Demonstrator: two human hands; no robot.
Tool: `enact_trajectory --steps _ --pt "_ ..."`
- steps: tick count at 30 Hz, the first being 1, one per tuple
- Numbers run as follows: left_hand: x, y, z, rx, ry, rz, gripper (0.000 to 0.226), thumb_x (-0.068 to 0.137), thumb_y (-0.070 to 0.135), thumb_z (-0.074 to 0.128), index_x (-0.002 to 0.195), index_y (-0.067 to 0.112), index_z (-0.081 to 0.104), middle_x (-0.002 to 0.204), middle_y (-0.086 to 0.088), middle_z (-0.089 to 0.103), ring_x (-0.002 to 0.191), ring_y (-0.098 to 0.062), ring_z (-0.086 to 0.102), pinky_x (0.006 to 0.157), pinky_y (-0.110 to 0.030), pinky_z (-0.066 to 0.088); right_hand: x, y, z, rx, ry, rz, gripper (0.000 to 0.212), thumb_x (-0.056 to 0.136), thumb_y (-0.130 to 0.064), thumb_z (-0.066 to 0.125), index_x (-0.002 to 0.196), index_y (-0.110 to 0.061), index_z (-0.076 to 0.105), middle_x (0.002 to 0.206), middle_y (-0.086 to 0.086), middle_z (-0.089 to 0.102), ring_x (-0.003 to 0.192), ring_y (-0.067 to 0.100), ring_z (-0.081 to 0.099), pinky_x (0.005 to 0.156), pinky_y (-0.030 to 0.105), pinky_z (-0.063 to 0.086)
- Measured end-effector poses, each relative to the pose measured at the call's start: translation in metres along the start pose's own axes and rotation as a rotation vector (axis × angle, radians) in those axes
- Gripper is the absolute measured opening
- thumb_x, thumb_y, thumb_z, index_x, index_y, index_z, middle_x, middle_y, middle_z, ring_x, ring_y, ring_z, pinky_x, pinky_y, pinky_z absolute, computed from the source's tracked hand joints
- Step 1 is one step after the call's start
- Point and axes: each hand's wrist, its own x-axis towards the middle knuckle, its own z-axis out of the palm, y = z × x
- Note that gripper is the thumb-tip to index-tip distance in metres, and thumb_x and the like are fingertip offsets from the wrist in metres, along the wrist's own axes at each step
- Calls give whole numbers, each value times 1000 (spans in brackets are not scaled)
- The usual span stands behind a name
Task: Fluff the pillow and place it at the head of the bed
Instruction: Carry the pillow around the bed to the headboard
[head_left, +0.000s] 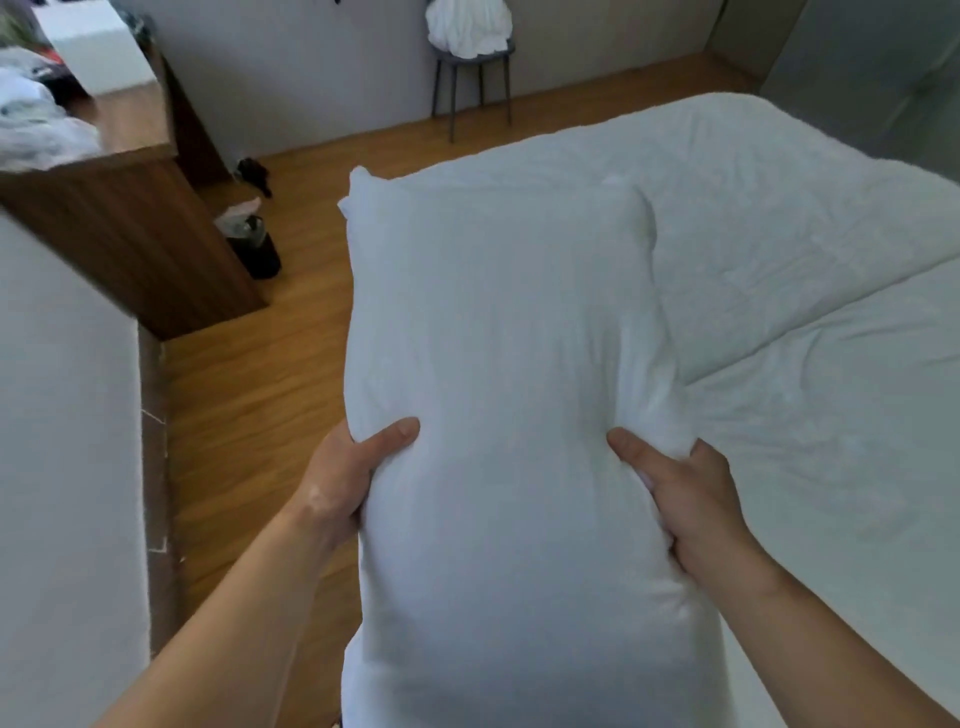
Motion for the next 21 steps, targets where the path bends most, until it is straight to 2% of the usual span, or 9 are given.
enact_trajectory --steps 4,6,8,10,12,16,19,21 --pt "15 7 -52 -53 103 -37 103 36 61 98 126 19 72 118 -6 82 110 -33 77 99 -53 57 10 -13 60 -60 -31 6 39 63 -40 94 93 -22 76 79 -13 80 80 17 77 78 38 61" --pt "31 18 -83 -64 130 -44 97 40 62 96 125 19 73 117 -5 83 108 -31 78 99 -53 57 21 -25 98 -85 -53 -3 42 63 -41 94 95 -21 77 79 -9 80 78 17 76 71 34 57" --pt "52 35 -119 -70 156 -44 101 36 65 95 123 19 74 115 -4 83 105 -30 79 96 -52 58 33 -40 139 -97 -73 -7 41 64 -40 94 96 -19 78 76 -8 80 73 17 76 65 30 53" --pt "74 55 -155 -50 193 -43 111 27 71 94 123 21 73 112 -2 84 104 -30 79 95 -53 59 44 -56 183 -114 -102 -5 41 64 -39 94 96 -19 78 78 -9 81 77 17 77 70 33 57" --pt "96 74 -186 -54 214 -49 113 25 73 93 124 21 73 112 -2 84 106 -31 78 97 -55 59 55 -73 223 -129 -120 -4 39 65 -38 94 95 -19 78 80 -7 81 82 22 78 79 42 61" --pt "143 106 -230 -91 281 -64 100 44 66 90 129 18 70 119 -7 81 110 -34 75 102 -59 55 85 -106 294 -166 -135 -9 41 64 -43 93 90 -17 76 87 7 80 86 38 75 79 57 59" --pt "189 131 -257 -117 307 -60 103 35 67 93 124 20 72 113 -6 82 109 -34 75 99 -57 56 121 -126 341 -180 -139 -22 43 61 -46 94 88 -18 77 78 -1 81 78 29 78 80 50 60" --pt "225 149 -275 -125 319 -49 116 24 69 94 126 20 72 112 -5 83 108 -34 75 99 -58 56 149 -140 374 -168 -157 -28 38 63 -43 94 87 -18 78 77 -3 81 75 24 78 79 46 60"
